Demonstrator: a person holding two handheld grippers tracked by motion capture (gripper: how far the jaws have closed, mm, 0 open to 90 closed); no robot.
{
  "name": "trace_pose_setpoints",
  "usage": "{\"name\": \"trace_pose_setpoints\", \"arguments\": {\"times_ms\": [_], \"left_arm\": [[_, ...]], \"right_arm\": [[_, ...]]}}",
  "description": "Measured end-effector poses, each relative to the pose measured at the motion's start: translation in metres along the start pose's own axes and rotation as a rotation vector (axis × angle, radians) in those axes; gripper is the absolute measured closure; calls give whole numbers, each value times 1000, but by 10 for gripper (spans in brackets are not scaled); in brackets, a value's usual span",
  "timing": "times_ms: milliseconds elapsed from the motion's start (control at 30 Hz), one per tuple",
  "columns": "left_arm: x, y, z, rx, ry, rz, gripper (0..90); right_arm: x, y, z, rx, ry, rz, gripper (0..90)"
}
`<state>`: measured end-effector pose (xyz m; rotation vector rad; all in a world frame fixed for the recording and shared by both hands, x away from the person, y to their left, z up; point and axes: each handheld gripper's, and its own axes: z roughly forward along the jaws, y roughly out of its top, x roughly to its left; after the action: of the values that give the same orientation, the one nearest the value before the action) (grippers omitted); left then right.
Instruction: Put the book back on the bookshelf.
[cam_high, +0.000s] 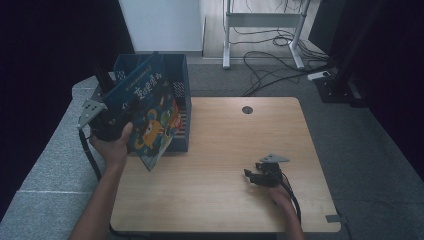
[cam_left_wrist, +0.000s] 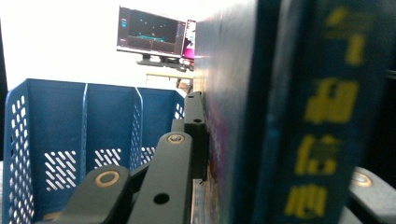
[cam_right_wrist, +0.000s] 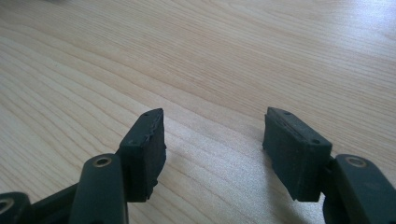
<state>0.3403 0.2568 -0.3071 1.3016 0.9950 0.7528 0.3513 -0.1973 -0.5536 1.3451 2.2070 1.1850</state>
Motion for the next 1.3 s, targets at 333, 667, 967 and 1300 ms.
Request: {"name": "trace_pose_setpoints", "arguments": {"times_ms": [333,667,967,1300], "left_arm": [[-1,7,15,-5,39,22,821],[-6,10,37,-2,63,42,821],[-16,7,59,-20,110,82,821],[-20,0,83,-5,133,102,821]], "right_arm": [[0,0,0,0,0,-1,379],[0,0,0,-2,2,0,374],[1,0,0,1,-9,-12,375],[1,0,0,0,-7,-10,374]]}}
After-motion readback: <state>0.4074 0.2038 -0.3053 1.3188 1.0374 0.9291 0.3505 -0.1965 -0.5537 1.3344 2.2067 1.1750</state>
